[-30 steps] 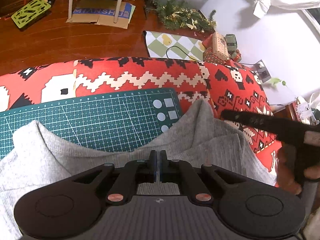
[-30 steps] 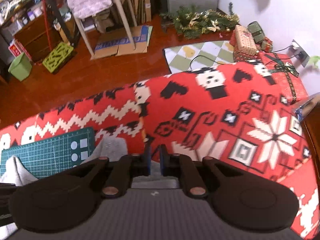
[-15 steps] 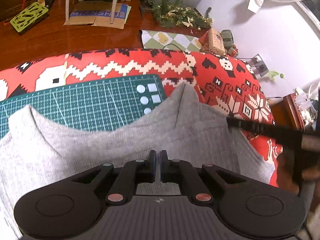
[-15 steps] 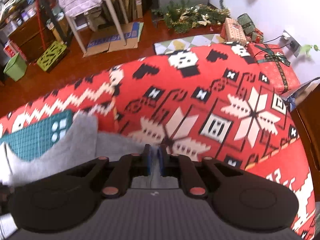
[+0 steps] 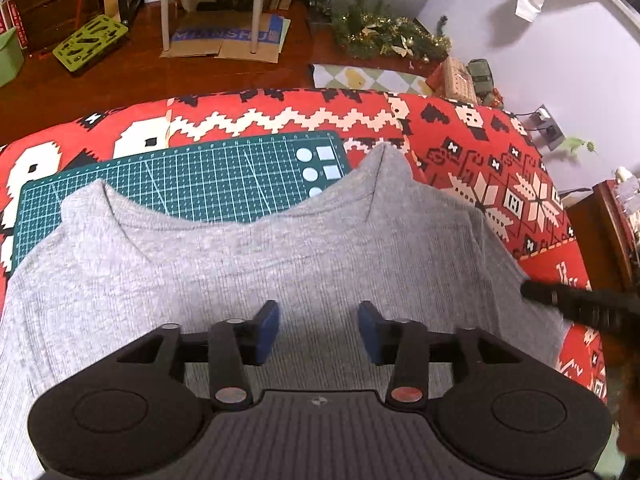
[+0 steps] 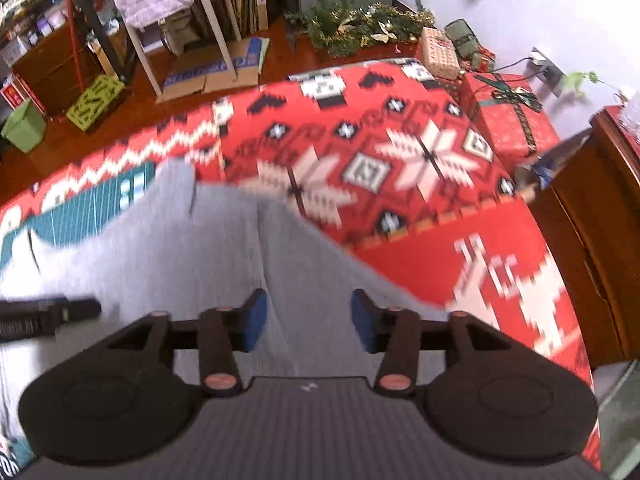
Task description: Fold clothes
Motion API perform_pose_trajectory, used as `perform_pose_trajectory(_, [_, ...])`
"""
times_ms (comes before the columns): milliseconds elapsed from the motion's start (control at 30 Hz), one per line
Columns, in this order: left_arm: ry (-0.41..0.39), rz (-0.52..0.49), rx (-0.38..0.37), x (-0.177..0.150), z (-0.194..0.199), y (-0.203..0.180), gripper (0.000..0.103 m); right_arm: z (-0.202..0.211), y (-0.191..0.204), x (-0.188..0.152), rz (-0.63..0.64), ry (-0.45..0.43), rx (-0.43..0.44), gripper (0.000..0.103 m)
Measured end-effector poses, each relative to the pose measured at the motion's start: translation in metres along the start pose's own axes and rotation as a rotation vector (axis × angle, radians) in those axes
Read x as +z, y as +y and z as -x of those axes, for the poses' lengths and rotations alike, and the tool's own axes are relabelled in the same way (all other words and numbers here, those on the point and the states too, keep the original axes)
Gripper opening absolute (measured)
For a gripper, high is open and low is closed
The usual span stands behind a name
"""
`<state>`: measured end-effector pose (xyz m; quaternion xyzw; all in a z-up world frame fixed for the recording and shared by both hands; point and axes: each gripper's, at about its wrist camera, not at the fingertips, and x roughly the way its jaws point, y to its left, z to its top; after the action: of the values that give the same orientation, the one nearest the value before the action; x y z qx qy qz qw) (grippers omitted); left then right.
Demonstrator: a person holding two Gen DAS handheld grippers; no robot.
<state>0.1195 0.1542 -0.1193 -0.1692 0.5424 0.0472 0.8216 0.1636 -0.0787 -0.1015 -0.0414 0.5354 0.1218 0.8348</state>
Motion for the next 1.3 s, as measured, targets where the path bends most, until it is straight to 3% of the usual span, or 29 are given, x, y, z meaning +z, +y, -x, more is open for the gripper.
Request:
perform_pose_trajectory(100, [-0.012,0.001,0.022,-0.007,0.004,-0.003,0.066,0.003,-0.003,-0.017,-0.032,0.012,-0.003,0.074])
perform_pose_trajectory(167, [-0.02,-0.005,0.047,-0.01,0.006,-0.005,0.072,0.006,-0.005,-0.023,-0.062,-0.004,-0.014,0.095])
perform_pose_trajectory(233, [-0.023,-0.023,0.06,-0.011,0.007,-0.008,0.074,0.011,-0.008,-0.027,-0.082,-0.051,-0.04,0.101])
perform_pose_trajectory(333, [-0.019,-0.051,0.065,-0.011,0.006,-0.015,0.074,0.013,-0.014,-0.028,-0.1,-0.095,-0.075,0.102])
perform_pose_trajectory(533, [-0.027,-0.086,0.058,-0.006,0.007,-0.03,0.074,0.002,-0.047,-0.033,-0.226,-0.096,-0.007,0.102])
perform_pose_trajectory(600, [-0.033,-0.126,0.029,-0.004,0.007,-0.04,0.074,0.002,-0.067,-0.035,-0.302,-0.104,0.055,0.102])
perform_pose_trajectory(700, [-0.035,-0.188,-0.019,0.0,0.004,-0.058,0.07,0.004,-0.091,-0.036,-0.358,-0.12,0.033,0.101])
perform_pose_trajectory(800, [-0.018,-0.246,-0.071,0.005,-0.009,-0.082,0.057,-0.003,-0.106,-0.034,-0.335,-0.116,-0.015,0.083])
perform_pose_trajectory(867, [-0.006,-0.285,-0.106,0.008,-0.017,-0.098,0.045,-0.008,-0.116,-0.032,-0.315,-0.109,-0.047,0.048])
perform_pose_trajectory(933, [0.005,-0.324,-0.141,0.011,-0.026,-0.114,0.027,-0.014,-0.125,-0.031,-0.312,-0.103,-0.047,0.034])
perform_pose_trajectory(1033, [0.022,-0.381,-0.193,0.015,-0.038,-0.138,0.021,-0.016,-0.13,-0.03,-0.286,-0.111,-0.045,0.031])
perform_pose_trajectory(1133, [0.041,-0.443,-0.22,0.015,-0.052,-0.161,0.021,-0.016,-0.125,-0.027,-0.228,-0.102,-0.032,0.013])
perform_pose_trajectory(1300, [0.085,-0.488,-0.234,0.014,-0.07,-0.182,0.021,-0.017,-0.113,-0.027,-0.164,-0.084,-0.042,0.008])
